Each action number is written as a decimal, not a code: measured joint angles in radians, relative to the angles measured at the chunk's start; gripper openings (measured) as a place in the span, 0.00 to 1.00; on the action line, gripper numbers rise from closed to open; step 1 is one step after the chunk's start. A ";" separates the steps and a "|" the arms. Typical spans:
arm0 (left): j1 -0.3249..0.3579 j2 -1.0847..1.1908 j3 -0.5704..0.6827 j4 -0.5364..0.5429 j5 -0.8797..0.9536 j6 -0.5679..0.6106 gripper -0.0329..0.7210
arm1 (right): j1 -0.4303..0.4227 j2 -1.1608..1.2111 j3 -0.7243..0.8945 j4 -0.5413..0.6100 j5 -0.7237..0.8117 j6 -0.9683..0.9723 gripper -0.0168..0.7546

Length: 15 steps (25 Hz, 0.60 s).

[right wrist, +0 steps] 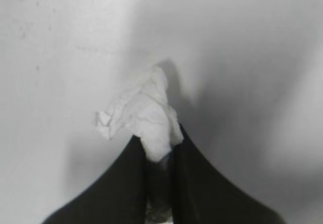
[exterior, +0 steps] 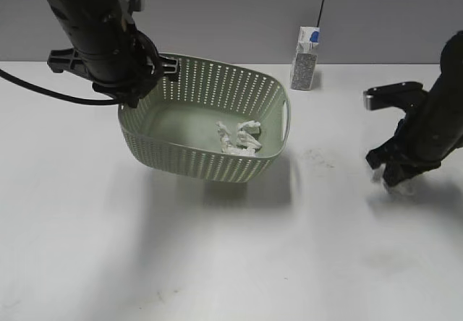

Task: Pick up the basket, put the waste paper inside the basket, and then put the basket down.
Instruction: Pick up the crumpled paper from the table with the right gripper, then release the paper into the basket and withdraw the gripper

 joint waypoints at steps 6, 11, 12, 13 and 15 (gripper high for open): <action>0.000 0.000 0.000 0.000 0.000 0.000 0.04 | 0.026 -0.173 -0.044 0.343 -0.051 -0.196 0.10; 0.000 0.000 0.000 0.000 -0.001 0.000 0.04 | 0.172 -0.229 -0.125 0.742 -0.061 -0.546 0.10; 0.000 0.000 0.000 0.000 -0.001 0.000 0.04 | 0.210 -0.225 -0.137 0.766 -0.073 -0.578 0.10; 0.000 0.000 0.000 0.000 -0.001 0.000 0.04 | 0.241 -0.219 -0.151 0.771 -0.092 -0.595 0.10; 0.000 0.000 0.000 0.000 -0.001 0.000 0.04 | 0.302 -0.196 -0.172 0.761 -0.127 -0.614 0.10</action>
